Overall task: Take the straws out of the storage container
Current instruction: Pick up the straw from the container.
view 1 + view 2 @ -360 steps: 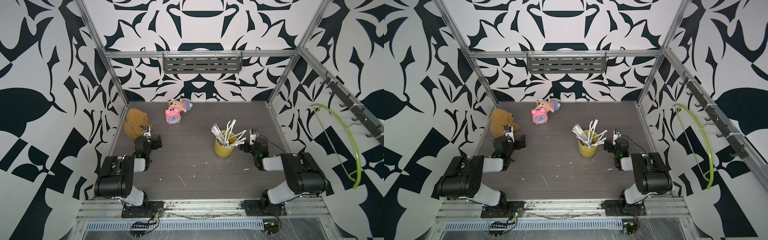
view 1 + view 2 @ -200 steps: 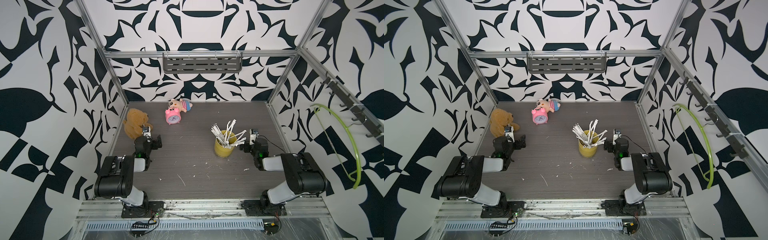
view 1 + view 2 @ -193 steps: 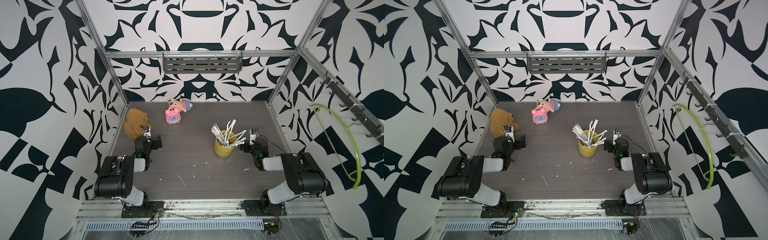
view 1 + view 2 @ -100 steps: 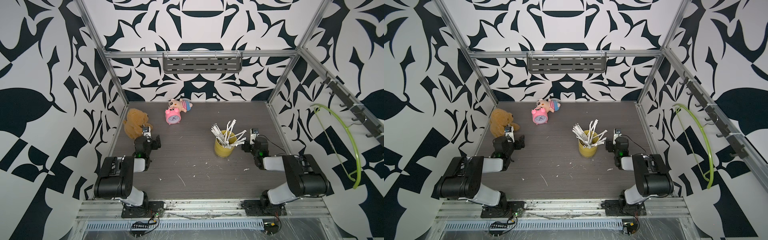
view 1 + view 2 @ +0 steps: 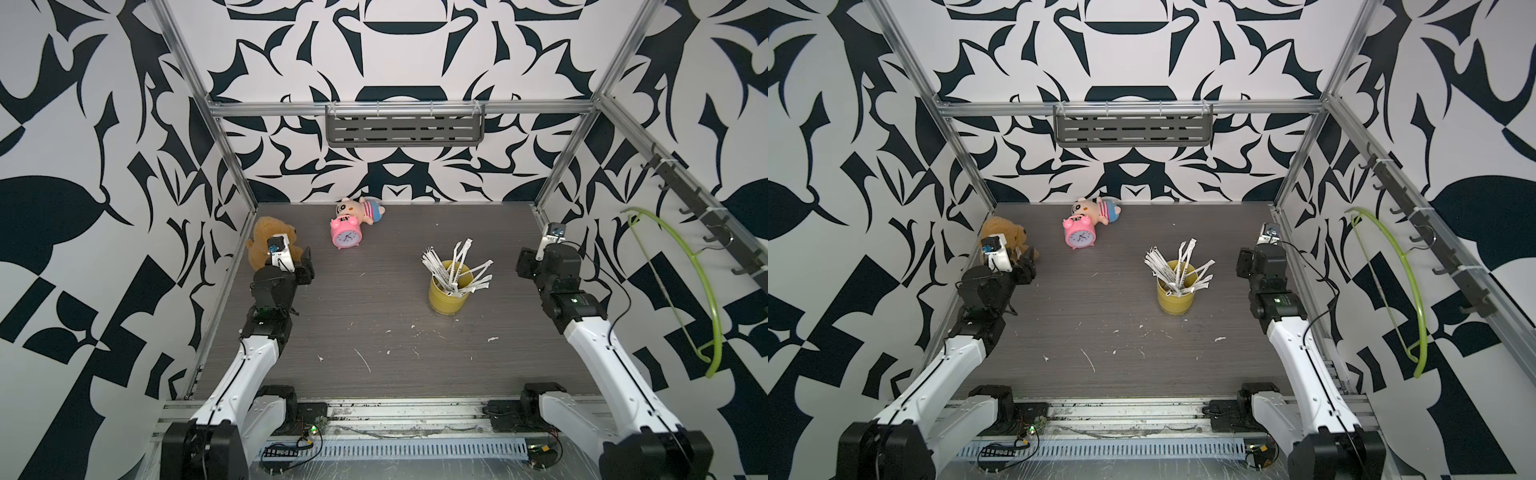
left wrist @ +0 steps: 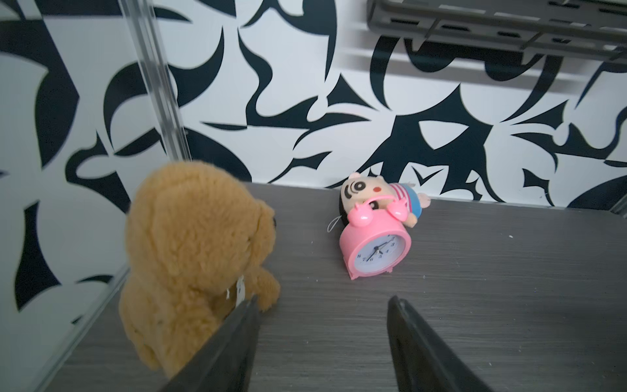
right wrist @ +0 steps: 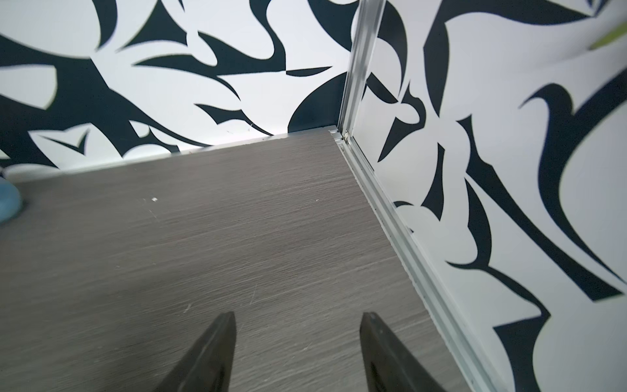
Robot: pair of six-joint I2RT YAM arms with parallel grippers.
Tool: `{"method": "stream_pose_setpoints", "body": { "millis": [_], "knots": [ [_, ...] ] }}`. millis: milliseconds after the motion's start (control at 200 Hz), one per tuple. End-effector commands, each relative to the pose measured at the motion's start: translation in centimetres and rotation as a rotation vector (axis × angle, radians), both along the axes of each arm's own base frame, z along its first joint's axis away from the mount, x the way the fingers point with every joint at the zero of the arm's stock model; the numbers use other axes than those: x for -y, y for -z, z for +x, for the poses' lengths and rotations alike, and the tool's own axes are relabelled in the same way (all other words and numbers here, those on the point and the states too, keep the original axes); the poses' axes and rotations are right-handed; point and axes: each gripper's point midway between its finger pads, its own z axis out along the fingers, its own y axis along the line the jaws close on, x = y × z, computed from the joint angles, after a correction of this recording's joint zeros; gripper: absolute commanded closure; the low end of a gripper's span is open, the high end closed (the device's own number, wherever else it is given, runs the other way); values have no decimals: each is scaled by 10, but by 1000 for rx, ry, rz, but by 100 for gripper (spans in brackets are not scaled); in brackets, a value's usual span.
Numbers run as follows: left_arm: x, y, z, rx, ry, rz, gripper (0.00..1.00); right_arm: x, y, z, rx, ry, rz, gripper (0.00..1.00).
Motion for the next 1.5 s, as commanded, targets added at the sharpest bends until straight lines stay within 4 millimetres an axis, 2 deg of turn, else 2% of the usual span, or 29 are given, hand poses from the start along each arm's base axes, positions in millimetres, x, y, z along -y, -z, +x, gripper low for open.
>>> {"method": "stream_pose_setpoints", "body": {
  "millis": [0, 85, 185, 310, 375, 380, 385, 450, 540, 705, 865, 1045, 1310, 1495],
  "knots": [
    [30, -3, -13, -117, 99, -58, 39, -29, -31, -17, 2, -123, 144, 48],
    [70, -16, -18, -166, 213, -47, 43, -60, -60, -20, 30, -278, 250, 58],
    [131, -27, -25, -232, 384, -7, 43, -91, -84, -23, 41, -422, 346, 69],
    [206, -41, -37, -292, 583, 36, 45, -112, -101, -28, 33, -496, 374, 71],
    [239, -55, -44, -300, 667, 49, 46, -118, -108, -32, 43, -509, 362, 69],
    [243, -51, -42, -314, 672, 55, 46, -118, -109, -32, 44, -509, 361, 69],
    [247, -46, -42, -327, 678, 60, 46, -118, -108, -32, 44, -510, 360, 69],
    [278, -52, -42, -350, 745, 68, 49, -121, -111, -34, 56, -519, 354, 68],
    [317, -49, -41, -387, 812, 89, 53, -121, -108, -35, 56, -522, 354, 67],
    [367, -25, -25, -481, 844, 108, 57, -122, -92, -33, 31, -524, 347, 67],
    [398, 1, -14, -573, 844, 121, 59, -123, -80, -31, 4, -530, 336, 66],
    [411, 27, -3, -629, 802, 151, 59, -122, -74, -31, 3, -532, 320, 66],
    [414, 40, -2, -647, 804, 163, 60, -122, -67, -30, -7, -532, 315, 66],
    [417, 39, -5, -638, 841, 173, 66, -123, -62, -28, -13, -530, 323, 66]
  ]
}}
